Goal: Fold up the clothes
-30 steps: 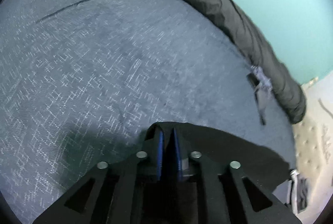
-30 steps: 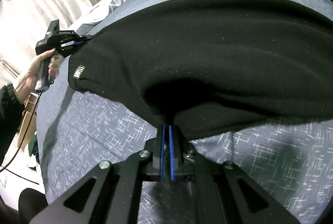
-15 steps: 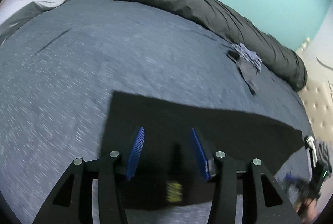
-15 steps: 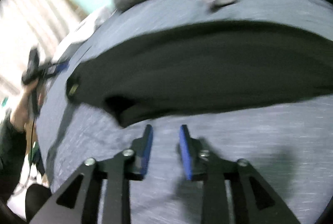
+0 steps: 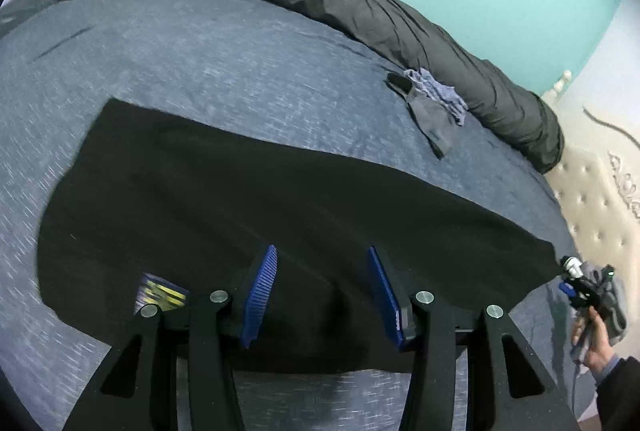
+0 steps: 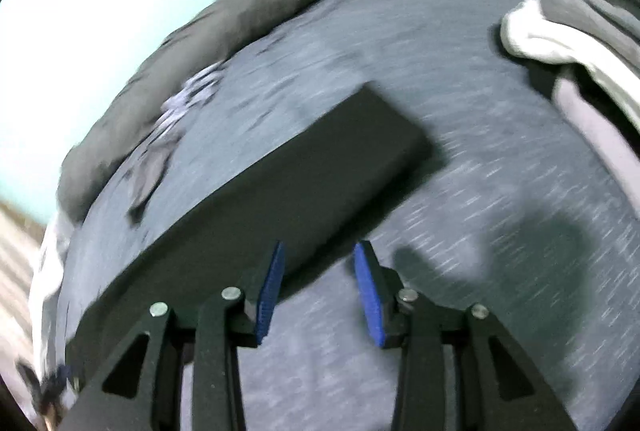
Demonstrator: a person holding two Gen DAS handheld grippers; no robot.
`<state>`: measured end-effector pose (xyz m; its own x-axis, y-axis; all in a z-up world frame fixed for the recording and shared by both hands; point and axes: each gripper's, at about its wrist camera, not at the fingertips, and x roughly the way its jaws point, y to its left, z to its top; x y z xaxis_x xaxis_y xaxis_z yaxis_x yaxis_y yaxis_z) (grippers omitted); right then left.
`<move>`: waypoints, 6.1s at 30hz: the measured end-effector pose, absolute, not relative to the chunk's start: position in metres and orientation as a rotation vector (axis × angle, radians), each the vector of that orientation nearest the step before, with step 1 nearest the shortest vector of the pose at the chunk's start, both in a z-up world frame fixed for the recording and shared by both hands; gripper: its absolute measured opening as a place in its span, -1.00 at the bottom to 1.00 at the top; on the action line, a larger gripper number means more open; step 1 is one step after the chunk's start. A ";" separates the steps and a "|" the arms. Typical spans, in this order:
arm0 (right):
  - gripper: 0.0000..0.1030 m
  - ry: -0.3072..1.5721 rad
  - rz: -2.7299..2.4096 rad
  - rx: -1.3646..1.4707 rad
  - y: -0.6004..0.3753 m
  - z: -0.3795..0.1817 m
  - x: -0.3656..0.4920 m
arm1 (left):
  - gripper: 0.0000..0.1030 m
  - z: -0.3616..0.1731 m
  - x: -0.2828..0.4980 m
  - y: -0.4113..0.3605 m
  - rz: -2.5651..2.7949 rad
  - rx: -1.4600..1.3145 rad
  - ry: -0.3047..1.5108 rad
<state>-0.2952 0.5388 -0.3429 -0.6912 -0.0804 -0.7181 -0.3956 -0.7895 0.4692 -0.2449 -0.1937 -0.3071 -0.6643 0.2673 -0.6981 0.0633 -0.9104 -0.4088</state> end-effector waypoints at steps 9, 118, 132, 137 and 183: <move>-0.03 1.086 2.525 -1.042 0.575 -0.370 -0.322 | 0.00 -0.318 -0.240 -0.188 2.690 -1.238 -0.622; 0.23 -0.143 3.367 -1.675 -0.057 -0.278 -0.354 | 0.00 -0.307 -0.193 -0.282 2.837 -1.211 -0.693; -0.36 0.168 3.232 -1.765 0.006 -0.310 -0.361 | 0.00 -0.306 -0.197 -0.276 2.833 -1.209 -0.678; -0.36 -0.010 3.251 -1.771 -0.029 -0.320 -0.348 | 0.00 -0.307 -0.197 -0.275 2.832 -1.208 -0.672; -0.94 0.262 3.270 -1.434 0.068 -0.295 -0.339 | 0.02 -0.306 -0.196 -0.275 2.826 -1.199 -0.685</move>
<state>-0.3388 0.0681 -0.2951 -0.5998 -0.4439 -0.6657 0.3321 -0.8951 0.2975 -0.1962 -0.2745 -0.3058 -0.7091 0.1630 -0.6860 0.1694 -0.9050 -0.3901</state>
